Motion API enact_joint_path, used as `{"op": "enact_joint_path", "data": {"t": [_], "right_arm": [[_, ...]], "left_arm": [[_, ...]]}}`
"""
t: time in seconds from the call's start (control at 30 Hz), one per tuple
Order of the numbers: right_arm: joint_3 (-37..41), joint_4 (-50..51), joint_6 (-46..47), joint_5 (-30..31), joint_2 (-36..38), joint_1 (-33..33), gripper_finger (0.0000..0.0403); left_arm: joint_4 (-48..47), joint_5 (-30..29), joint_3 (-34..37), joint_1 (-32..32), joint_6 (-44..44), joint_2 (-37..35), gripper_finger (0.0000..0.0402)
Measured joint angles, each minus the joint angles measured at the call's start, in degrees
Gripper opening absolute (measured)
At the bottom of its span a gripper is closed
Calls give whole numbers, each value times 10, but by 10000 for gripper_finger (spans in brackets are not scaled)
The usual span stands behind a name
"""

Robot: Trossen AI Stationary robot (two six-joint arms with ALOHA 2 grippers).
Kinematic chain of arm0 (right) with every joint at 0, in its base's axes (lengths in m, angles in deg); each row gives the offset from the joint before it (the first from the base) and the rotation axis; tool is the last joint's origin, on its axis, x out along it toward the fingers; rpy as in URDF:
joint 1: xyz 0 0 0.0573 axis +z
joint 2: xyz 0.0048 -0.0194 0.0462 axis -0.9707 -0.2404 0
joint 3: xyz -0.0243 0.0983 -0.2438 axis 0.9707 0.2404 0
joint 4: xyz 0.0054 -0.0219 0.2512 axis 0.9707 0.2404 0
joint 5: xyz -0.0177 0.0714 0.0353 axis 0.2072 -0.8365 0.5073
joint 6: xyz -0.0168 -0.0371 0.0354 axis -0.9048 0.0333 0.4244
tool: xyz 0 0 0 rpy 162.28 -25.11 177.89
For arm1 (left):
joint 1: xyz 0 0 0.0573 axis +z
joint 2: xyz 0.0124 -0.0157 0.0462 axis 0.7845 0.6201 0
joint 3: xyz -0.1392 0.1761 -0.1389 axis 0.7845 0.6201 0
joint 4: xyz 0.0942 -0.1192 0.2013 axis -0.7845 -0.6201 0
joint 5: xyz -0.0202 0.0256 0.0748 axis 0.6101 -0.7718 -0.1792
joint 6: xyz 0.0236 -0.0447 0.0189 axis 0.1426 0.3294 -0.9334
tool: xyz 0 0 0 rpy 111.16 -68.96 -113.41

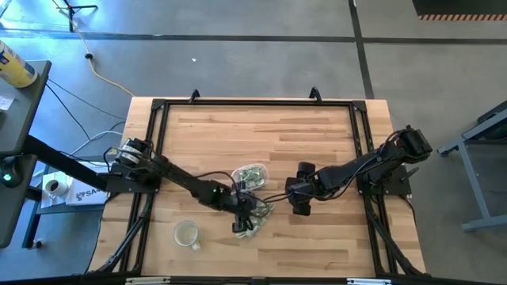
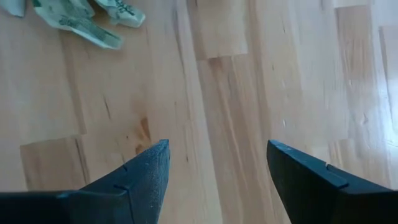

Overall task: Pick and place Stevia / Truvia into bins
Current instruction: Put the stevia packet into the transparent container

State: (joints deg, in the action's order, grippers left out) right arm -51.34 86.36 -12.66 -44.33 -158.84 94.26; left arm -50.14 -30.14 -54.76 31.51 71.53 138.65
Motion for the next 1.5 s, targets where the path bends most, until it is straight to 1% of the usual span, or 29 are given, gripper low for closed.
{"op": "enact_joint_path", "data": {"t": [0.17,0.27,0.37,0.53,0.6,0.67,0.7,0.77,0.87,0.9,0.97,1.07,1.1,1.13,1.17,1.2,1.27,1.4,1.43,1.5], "right_arm": [[0,0,0,15,0,0,257],[0,2,0,24,0,0,257],[0,3,-7,29,0,0,257],[0,5,-26,37,0,-2,257],[0,5,-30,43,0,-2,257],[0,5,-30,43,0,-2,257],[0,5,-31,43,0,-2,257],[0,5,-30,44,0,-2,257],[0,5,-30,48,0,-2,256],[0,2,-30,51,0,-2,257],[0,-6,-30,52,0,-2,256],[0,-10,-29,47,0,-2,255],[0,-11,-25,47,0,-2,254],[0,-11,-21,47,0,-2,254],[0,-11,-19,47,0,-2,255],[0,-11,-18,46,0,-2,255],[0,-12,-15,47,0,1,254],[0,-11,-14,48,0,5,254],[0,-8,-13,49,0,6,254],[0,-4,-13,53,0,7,254]], "left_arm": [[-3,-9,0,20,6,12,173],[6,4,-1,30,6,16,156],[-4,20,0,30,7,17,133],[-20,27,-1,24,10,22,83],[-54,35,-13,21,14,22,55],[-119,38,-36,21,20,22,27],[-161,43,-52,20,26,22,21],[-239,53,-89,20,45,22,21],[-313,50,-147,21,51,9,28],[-330,44,-165,21,46,3,29],[-340,12,-194,25,23,-12,23],[-333,-59,-207,51,-27,-41,22],[-334,-73,-202,69,-39,-49,22],[-334,-74,-194,91,-47,-54,22],[-327,-63,-184,115,-53,-57,22],[-309,-41,-171,139,-56,-57,22],[-243,21,-141,178,-67,-61,22],[-99,124,-83,217,-62,-64,23],[-71,139,-69,222,-56,-63,23],[-24,144,-46,226,-49,-63,23]]}}
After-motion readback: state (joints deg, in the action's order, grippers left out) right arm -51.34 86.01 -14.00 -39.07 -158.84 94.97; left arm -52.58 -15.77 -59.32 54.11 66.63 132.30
